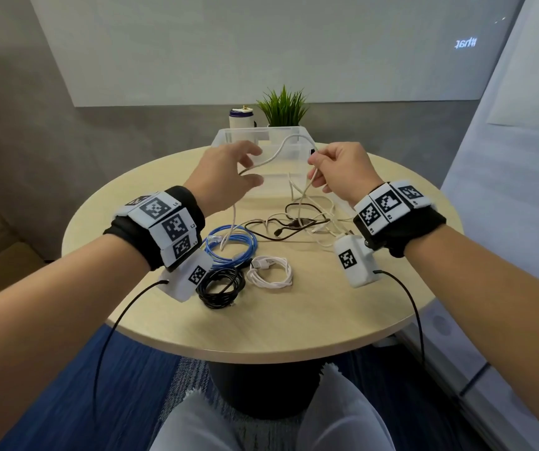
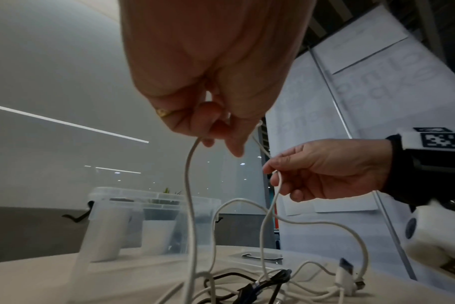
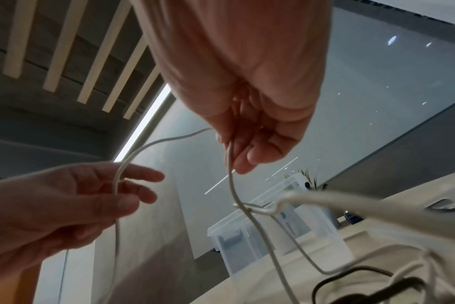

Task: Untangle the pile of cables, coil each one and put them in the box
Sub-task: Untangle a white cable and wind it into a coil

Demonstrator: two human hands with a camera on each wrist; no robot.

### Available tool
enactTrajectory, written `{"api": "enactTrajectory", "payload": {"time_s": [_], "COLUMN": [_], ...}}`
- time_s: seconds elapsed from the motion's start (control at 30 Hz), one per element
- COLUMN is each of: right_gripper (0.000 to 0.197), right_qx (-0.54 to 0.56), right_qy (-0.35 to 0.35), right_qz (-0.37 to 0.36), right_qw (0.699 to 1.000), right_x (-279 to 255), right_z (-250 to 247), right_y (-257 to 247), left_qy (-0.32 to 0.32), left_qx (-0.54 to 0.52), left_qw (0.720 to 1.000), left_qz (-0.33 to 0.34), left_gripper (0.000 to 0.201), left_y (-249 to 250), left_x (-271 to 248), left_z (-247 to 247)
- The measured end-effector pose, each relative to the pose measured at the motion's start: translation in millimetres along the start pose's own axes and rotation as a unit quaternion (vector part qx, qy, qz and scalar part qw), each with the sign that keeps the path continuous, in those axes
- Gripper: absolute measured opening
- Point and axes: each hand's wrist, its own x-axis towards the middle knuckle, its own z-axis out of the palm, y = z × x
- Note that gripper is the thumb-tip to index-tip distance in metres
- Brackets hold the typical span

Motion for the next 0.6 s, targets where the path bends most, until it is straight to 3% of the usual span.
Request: {"api": "enactTrajectory", "payload": {"time_s": [0.17,0.23,0.4,0.5,0.6], "right_gripper": [0.017,0.017,0.016,0.017,0.016], "right_qx": [0.011,0.002,-0.054,-0.094,-0.132], "right_qy": [-0.039,-0.066,-0.146,-0.178,-0.160], "right_qz": [-0.015,0.000,0.079,0.095,0.066], "right_qw": [0.999,0.998,0.985,0.975,0.976], "right_x": [-2,-3,-8,-10,-10], "right_z": [2,3,10,12,7], "right_y": [-6,-3,12,20,19], "left_qy": [-0.013,0.003,0.063,0.123,0.143], "left_qx": [-0.101,-0.177,-0.399,-0.448,-0.418], "left_qw": [0.994,0.984,0.915,0.885,0.895], "left_qz": [0.042,0.032,-0.007,-0.007,-0.060], "left_gripper": [0.021,0.024,0.027,0.029,0.031], "left_y": [15,15,13,12,3], "left_x": [0,0,5,8,10], "left_z": [6,6,-1,-2,-3]}}
